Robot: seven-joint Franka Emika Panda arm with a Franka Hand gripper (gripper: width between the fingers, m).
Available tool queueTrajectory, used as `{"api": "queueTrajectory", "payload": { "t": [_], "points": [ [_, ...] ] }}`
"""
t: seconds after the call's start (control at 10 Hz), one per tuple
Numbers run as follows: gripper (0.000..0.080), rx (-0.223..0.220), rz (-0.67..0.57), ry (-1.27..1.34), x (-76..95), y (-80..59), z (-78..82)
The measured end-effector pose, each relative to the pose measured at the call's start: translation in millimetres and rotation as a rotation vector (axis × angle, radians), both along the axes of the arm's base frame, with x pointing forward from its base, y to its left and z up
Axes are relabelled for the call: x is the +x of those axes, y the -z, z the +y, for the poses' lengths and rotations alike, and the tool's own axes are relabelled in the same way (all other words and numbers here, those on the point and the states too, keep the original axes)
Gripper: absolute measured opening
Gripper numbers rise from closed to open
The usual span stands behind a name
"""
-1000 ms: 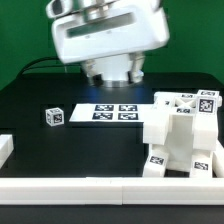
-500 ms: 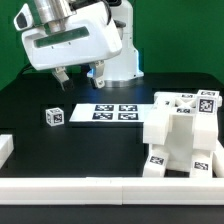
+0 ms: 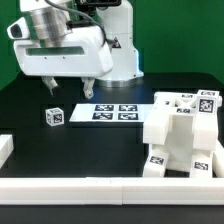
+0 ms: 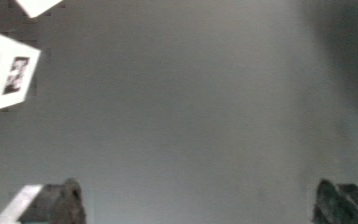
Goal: Assemble chair
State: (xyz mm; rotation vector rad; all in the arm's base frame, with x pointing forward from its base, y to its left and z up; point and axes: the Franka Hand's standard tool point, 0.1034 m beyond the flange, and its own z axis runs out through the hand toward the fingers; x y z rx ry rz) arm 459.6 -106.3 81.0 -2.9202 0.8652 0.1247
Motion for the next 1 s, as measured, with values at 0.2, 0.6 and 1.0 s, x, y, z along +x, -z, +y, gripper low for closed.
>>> {"api": "queueTrajectory", "payload": {
  "t": [0.2,0.6,1.0],
  "points": [
    [0.0649,0.007,0.004,-0.005,-1.5,0.9,2.1],
    [0.0649,0.020,0.023,-0.168,-15.3,11.7,-14.1],
    [0.0649,0.008,0.012,-0.225,-27.9,17.8,-25.5]
  ]
}}
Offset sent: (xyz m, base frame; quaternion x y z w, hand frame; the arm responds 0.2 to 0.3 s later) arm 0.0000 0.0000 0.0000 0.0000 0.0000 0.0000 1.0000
